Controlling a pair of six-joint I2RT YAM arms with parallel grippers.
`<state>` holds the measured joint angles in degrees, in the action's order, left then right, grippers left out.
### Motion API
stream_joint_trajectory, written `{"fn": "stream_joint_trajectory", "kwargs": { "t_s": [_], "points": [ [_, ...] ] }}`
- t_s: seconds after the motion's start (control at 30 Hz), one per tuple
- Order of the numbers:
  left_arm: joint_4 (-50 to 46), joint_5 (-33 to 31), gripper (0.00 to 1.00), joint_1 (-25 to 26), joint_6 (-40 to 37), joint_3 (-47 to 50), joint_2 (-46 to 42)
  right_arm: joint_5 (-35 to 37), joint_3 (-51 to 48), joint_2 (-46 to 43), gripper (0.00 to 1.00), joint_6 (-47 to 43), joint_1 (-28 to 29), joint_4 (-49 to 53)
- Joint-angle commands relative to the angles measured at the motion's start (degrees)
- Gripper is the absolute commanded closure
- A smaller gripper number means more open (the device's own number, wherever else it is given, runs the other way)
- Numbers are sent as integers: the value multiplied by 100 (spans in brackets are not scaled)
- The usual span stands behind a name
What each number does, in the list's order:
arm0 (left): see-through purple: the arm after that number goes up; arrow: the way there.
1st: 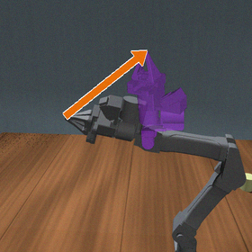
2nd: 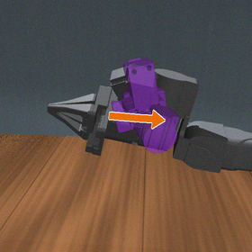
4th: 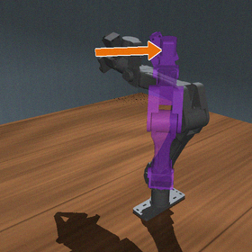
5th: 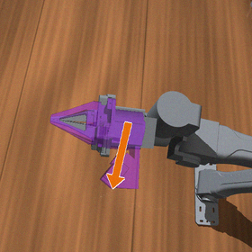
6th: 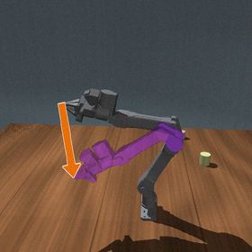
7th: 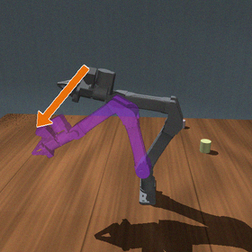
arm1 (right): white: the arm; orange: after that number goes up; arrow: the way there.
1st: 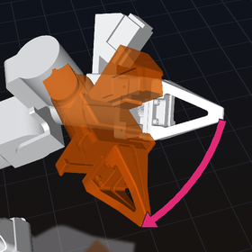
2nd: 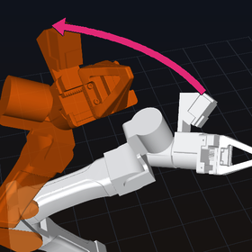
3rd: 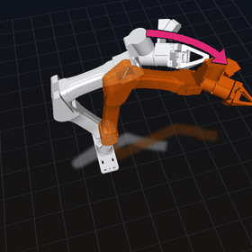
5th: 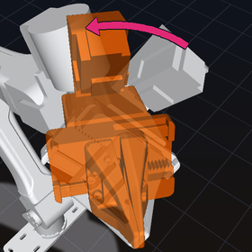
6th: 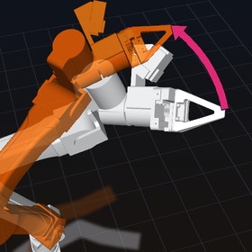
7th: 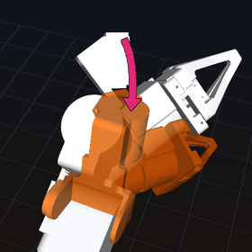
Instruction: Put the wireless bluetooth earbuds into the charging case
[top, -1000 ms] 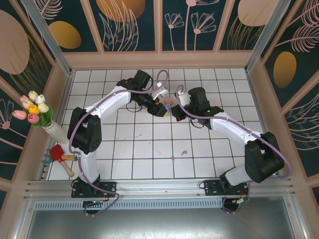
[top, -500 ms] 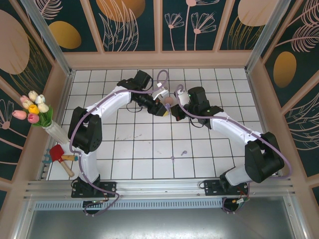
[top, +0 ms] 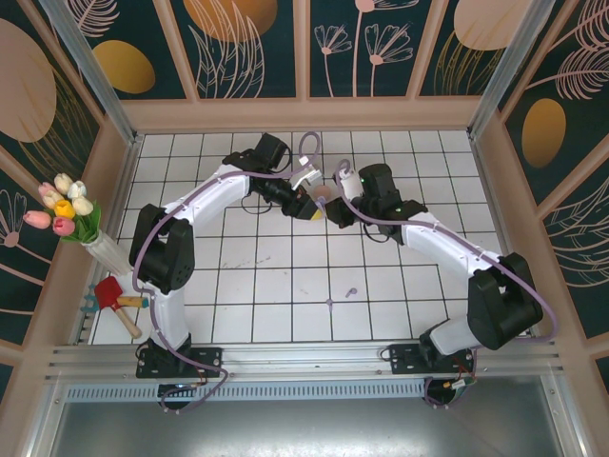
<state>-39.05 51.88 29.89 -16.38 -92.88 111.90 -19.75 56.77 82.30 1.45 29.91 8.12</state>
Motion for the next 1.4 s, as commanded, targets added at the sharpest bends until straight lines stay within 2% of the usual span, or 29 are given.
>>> {"fn": "stream_joint_trajectory", "kwargs": {
  "t_s": [0.0, 0.17, 0.27, 0.33, 0.5, 0.7, 0.97, 1.13, 1.37],
  "points": [
    [430, 88, 97, -19, 107, 211, -154, -195, 294, -503, 75, 36, -90, 159],
    [1189, -128, 100, -19, 386, 657, -509, -337, 23, -1436, 62, 378, -446, 366],
    [2218, -366, 100, -19, 775, 1254, -930, -169, -237, -2005, 49, 845, -625, 412],
    [3035, -506, 100, -20, 1012, 1722, -1251, 137, -272, -2166, 47, 1148, -640, 599],
    [5501, -994, 100, -18, 1555, 3164, -2058, 871, -395, -2191, 46, 2020, -636, 939],
    [9484, -1746, 100, -18, 1643, 5290, -2738, 1230, -979, -2220, 46, 2980, -605, 770],
    [12273, -2559, 100, -1, 1783, 6365, -2757, 1414, -1483, -2132, 46, 3653, -483, 671],
    [12895, -2630, 100, -5, 1827, 6545, -2699, 1526, -1572, -2006, 46, 3814, -287, 647],
    [13062, -2662, 100, 0, 1728, 6565, -2677, 1716, -1465, -1825, 46, 3915, -19, 645]
  ]
}}
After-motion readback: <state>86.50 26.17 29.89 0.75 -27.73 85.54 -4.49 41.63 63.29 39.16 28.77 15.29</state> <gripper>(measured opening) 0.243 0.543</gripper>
